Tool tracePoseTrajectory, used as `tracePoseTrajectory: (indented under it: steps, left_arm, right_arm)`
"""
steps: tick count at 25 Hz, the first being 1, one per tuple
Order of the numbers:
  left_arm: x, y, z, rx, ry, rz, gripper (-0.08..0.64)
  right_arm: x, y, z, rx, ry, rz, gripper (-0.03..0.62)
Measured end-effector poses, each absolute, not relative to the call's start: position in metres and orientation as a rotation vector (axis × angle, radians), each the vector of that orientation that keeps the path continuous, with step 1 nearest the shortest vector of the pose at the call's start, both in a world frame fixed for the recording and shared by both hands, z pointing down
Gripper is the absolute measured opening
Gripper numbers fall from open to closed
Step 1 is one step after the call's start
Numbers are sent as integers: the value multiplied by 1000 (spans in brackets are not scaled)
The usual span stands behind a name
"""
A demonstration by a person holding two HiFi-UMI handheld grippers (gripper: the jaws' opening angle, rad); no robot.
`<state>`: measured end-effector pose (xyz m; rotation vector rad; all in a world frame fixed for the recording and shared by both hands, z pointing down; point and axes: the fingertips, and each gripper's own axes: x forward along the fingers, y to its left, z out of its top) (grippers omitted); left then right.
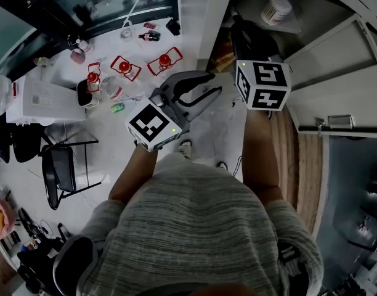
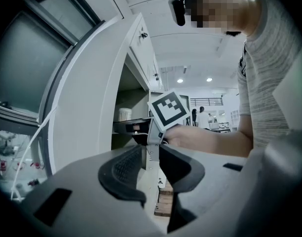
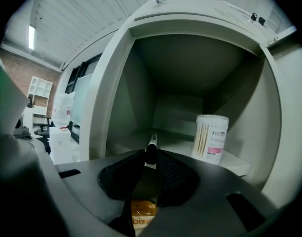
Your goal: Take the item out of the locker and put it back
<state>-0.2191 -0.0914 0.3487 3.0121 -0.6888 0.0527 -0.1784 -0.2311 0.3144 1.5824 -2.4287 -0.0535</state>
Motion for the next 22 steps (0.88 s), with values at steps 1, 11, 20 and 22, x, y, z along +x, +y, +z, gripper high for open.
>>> tracePoseTrajectory:
  steps: [1,11,20,22]
  left_arm:
    - [-218,-91,348,3013,-685,49,114]
    - [-209,-95,347,3025,-667,44,110]
    - [-183,-86,345,3052,-675,40,90]
    - [-176,-86,339,3062,-705,-7,60]
  right_arm:
    - [-178,-231,314,1589,-2427,-64,84]
    - [-166,-217,287,1726,-2531,-247,81]
    - [-132,-170,263,1760,-2620,-312,81]
    - [-123,-157,260,1769,-2638,-327,81]
